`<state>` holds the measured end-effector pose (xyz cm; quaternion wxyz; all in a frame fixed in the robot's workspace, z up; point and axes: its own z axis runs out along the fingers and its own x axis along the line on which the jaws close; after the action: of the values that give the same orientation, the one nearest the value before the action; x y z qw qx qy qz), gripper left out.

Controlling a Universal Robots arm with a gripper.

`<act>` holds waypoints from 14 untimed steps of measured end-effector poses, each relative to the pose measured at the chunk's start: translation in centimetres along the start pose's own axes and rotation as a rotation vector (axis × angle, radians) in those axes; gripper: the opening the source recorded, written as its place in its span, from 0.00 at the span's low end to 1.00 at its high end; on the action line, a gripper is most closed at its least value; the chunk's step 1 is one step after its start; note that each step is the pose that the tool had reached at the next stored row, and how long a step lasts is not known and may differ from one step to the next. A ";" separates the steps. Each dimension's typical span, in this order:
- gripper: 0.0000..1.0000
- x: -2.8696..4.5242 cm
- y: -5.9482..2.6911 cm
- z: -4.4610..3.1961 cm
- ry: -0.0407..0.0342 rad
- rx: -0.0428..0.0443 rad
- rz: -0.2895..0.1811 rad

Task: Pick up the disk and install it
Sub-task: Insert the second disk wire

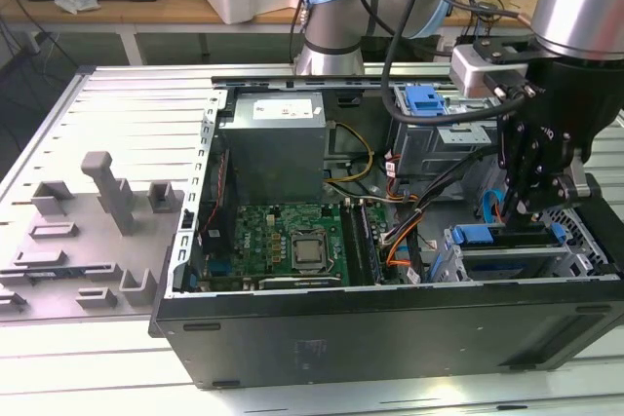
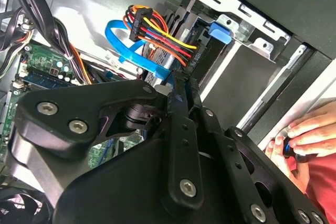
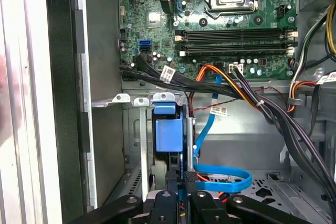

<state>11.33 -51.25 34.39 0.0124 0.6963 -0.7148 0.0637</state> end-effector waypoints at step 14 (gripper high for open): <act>0.16 -0.03 0.02 0.26 0.0017 0.0002 -0.001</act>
<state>11.33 -51.25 34.13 0.0129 0.6967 -0.7143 0.0644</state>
